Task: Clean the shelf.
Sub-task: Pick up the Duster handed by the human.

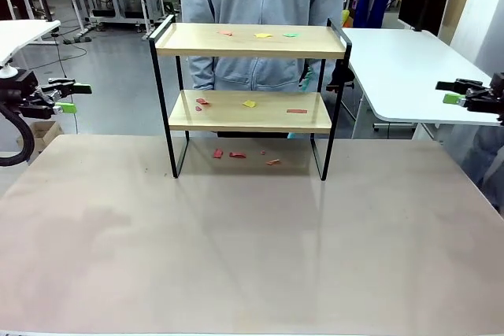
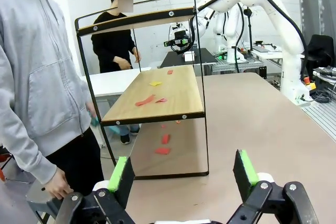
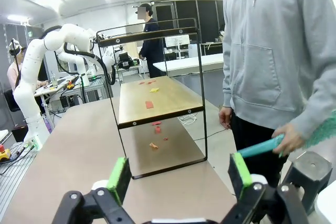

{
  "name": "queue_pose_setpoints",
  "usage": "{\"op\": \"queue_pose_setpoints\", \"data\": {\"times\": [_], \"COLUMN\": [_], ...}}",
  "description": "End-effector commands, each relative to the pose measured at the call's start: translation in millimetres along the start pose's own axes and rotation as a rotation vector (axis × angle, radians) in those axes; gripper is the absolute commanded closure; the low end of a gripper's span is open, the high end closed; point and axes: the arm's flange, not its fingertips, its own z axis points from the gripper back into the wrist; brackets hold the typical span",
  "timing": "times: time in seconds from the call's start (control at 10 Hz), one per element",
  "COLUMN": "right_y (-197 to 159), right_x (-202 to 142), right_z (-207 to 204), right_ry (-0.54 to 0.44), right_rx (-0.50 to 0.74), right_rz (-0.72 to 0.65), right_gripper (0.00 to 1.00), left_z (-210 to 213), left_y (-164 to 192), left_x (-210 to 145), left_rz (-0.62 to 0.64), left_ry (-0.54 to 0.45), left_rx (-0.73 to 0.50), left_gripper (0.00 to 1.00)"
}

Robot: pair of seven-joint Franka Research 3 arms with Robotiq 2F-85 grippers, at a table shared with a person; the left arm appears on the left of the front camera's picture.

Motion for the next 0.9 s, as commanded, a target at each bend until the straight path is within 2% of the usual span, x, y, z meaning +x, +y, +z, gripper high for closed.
{"op": "queue_pose_setpoints", "data": {"times": [0.0, 0.8], "right_y": [0.2, 0.2], "right_x": [2.1, 2.1], "right_z": [-0.3, -0.3], "right_ry": [-0.001, -0.001], "right_rx": [0.0, 0.0], "right_rz": [0.004, 0.004], "right_gripper": [0.0, 0.0], "left_z": [0.6, 0.6], "left_y": [0.0, 0.0], "left_x": [0.6, 0.6], "left_rz": [-0.004, -0.004], "left_ry": [-0.001, -0.001], "left_rx": [0.0, 0.0], "left_gripper": [0.0, 0.0]}}
